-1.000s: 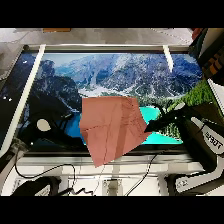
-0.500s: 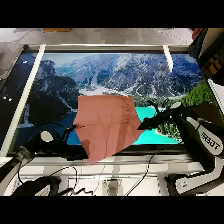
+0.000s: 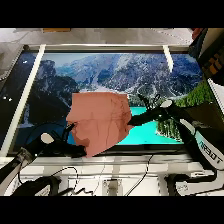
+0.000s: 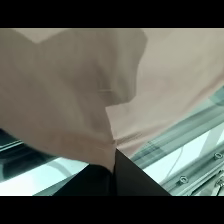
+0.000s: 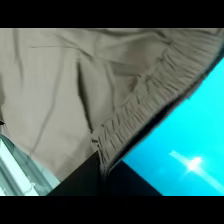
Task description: Fold the clothes and pants, and hang the long-sleeved shirts on hangers.
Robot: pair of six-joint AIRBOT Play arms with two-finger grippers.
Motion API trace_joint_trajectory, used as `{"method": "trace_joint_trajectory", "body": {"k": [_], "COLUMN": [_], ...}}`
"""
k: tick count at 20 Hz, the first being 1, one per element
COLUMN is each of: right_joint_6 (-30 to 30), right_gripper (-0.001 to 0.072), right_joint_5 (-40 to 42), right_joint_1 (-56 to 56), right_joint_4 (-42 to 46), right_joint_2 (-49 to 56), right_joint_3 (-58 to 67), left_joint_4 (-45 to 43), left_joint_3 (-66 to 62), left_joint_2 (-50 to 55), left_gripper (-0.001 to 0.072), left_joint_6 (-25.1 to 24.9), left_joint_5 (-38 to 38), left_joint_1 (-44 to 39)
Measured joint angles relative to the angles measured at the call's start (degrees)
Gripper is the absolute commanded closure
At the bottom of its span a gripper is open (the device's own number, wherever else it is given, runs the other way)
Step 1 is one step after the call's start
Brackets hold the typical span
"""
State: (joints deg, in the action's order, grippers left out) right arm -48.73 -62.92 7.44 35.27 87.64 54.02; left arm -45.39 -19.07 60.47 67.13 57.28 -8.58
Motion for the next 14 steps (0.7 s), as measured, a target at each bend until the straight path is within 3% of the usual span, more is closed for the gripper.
{"method": "trace_joint_trajectory", "body": {"k": [5, 10, 14], "right_joint_6": [0.0, -2.4, -7.5], "right_gripper": [0.0691, 0.0689, 0.0690], "right_joint_5": [3.5, 4.6, 4.9], "right_joint_1": [0.6, 0.7, 0.8], "right_joint_4": [1.5, 2.5, -6.5], "right_joint_2": [-11.1, -29.0, -42.7], "right_joint_3": [0.0, 0.0, 0.0], "left_joint_4": [0.3, -0.7, -3.5], "left_joint_3": [-6.8, -23.8, -34.6], "left_joint_2": [-3.6, -15.5, -28.6], "left_gripper": [0.0699, 0.0699, 0.0700], "left_joint_6": [-0.5, -2.0, -3.1], "left_joint_5": [-0.7, -0.6, -6.7], "left_joint_1": [0.2, 3.9, 7.2]}}
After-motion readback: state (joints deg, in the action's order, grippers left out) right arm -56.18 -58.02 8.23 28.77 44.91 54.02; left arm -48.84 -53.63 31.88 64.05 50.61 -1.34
